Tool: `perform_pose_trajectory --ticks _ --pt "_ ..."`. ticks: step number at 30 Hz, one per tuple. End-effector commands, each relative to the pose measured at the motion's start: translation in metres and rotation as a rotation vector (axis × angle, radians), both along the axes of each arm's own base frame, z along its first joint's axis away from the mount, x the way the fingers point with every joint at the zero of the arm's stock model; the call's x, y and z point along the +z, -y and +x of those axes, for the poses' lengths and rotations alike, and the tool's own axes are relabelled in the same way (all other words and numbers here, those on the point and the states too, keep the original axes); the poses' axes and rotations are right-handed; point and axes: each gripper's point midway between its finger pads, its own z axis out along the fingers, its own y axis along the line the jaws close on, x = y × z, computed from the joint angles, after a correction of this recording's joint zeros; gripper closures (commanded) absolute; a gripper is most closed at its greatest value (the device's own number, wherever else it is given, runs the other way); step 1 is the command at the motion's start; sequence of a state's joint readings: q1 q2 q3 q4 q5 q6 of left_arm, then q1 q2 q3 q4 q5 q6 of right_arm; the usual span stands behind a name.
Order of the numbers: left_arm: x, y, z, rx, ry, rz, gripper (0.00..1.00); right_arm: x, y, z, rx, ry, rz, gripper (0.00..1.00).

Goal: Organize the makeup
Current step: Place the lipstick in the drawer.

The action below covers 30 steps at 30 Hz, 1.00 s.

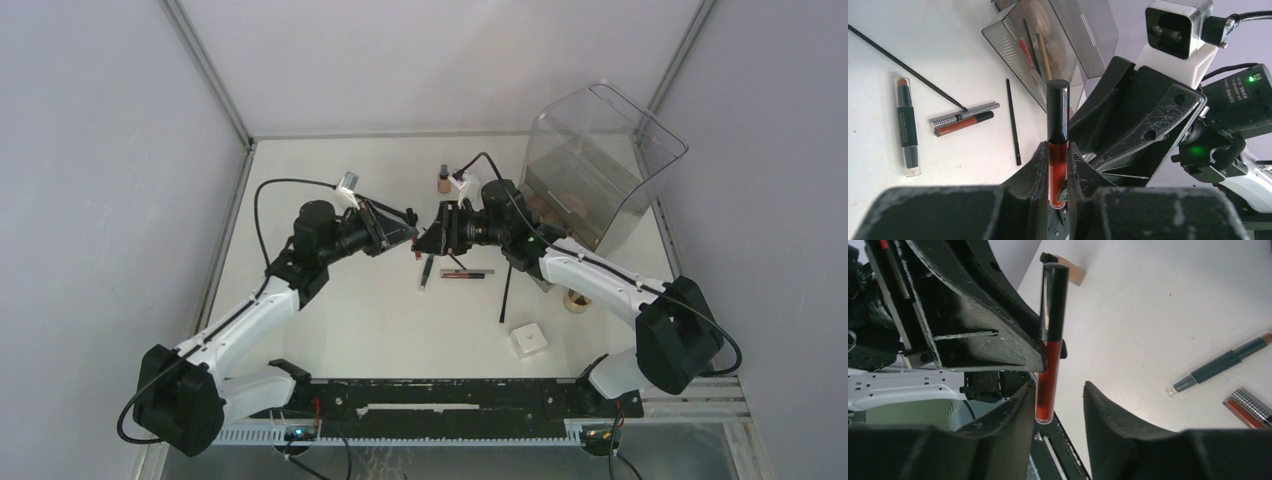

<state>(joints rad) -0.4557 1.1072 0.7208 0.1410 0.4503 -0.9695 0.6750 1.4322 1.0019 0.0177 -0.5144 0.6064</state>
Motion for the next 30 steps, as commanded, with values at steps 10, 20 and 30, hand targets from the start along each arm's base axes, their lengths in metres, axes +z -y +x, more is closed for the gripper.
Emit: perform_pose_trajectory --ticks 10,20,30 --pt "0.013 0.004 -0.004 -0.026 0.062 0.0 0.51 0.015 0.007 0.006 -0.048 0.054 0.004 1.0" --pt "-0.025 -0.049 0.019 0.143 -0.007 0.391 0.0 -0.029 0.203 0.058 -0.587 0.253 -0.756 1.0" --pt "-0.089 -0.077 0.1 0.305 -0.31 0.673 0.0 -0.061 0.27 0.072 -0.67 0.255 -1.218 0.99"
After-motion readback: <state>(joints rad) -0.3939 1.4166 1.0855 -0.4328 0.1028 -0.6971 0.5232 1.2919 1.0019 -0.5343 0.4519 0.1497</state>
